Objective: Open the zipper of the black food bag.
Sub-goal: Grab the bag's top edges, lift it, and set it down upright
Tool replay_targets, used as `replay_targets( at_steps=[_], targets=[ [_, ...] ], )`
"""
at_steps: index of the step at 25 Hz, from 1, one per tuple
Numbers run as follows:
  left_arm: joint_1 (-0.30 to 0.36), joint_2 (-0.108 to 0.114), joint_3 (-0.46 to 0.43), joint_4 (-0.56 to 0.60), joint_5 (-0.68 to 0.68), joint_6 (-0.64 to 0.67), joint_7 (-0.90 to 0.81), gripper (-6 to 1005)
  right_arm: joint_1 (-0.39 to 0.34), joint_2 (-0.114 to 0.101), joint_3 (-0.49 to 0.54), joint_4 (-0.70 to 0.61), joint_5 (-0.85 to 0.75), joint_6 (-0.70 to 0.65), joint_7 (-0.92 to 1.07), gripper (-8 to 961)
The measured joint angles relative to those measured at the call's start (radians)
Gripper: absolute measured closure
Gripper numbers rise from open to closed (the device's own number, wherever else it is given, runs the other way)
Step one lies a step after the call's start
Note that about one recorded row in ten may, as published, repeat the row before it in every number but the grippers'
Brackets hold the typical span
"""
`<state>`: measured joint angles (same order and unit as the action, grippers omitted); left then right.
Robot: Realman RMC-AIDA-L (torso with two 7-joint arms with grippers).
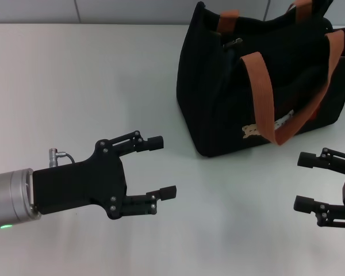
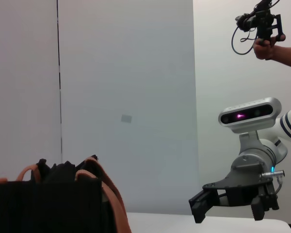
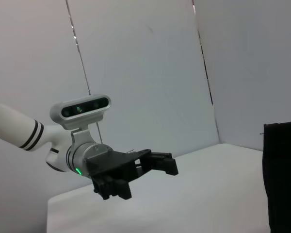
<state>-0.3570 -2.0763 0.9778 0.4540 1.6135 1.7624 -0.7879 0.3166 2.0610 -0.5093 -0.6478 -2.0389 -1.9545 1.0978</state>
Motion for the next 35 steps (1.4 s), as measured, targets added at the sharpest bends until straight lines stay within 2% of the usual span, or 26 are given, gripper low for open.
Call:
replay_targets(
  at_steps=[8, 13, 16, 17, 18, 19, 20, 22, 25, 27, 35],
  targets=[
    [-0.015, -0.003, 0.0, -0.005, -0.007, 0.001, -0.005, 182, -0.008, 0.003, 0.011, 0.019, 0.004, 0.005, -0.01, 122],
    [-0.037, -0.004, -0.001, -0.079, -0.086, -0.015, 0.023, 182, -0.014, 0.004, 0.038, 0.03, 0.012, 0.006, -0.013, 122],
    [-0.089, -0.004, 0.001, -0.157, -0.134, -0.042, 0.056, 183, -0.041, -0.002, 0.09, 0.031, 0.008, 0.017, -0.014, 122],
    [-0.135, -0.004, 0.0, -0.217, -0.146, -0.074, 0.087, 183, -0.064, -0.006, 0.14, 0.031, 0.007, 0.029, -0.02, 122],
    [-0.135, -0.004, 0.0, -0.217, -0.146, -0.074, 0.087, 183, -0.064, -0.006, 0.14, 0.031, 0.007, 0.029, -0.02, 122],
    [-0.17, -0.004, -0.004, -0.262, -0.15, -0.105, 0.114, 183, -0.084, -0.01, 0.203, 0.034, 0.007, 0.038, -0.04, 122],
    [-0.2, -0.004, -0.008, -0.301, -0.156, -0.129, 0.136, 183, -0.084, -0.01, 0.203, 0.034, 0.007, 0.038, -0.04, 122],
    [-0.287, -0.004, -0.027, -0.418, -0.216, -0.201, 0.209, 183, -0.102, -0.01, 0.299, 0.045, 0.009, 0.043, -0.064, 122],
    [-0.313, -0.004, -0.062, -0.47, -0.249, -0.222, 0.246, 183, -0.107, -0.01, 0.336, 0.048, 0.01, 0.043, -0.068, 122],
    [-0.34, -0.004, -0.132, -0.544, -0.25, -0.227, 0.309, 184, -0.108, -0.009, 0.35, 0.049, 0.01, 0.047, -0.068, 122],
    [-0.377, -0.005, -0.174, -0.655, -0.241, -0.229, 0.411, 184, -0.097, -0.002, 0.351, 0.05, 0.012, 0.049, -0.069, 123]
  ],
)
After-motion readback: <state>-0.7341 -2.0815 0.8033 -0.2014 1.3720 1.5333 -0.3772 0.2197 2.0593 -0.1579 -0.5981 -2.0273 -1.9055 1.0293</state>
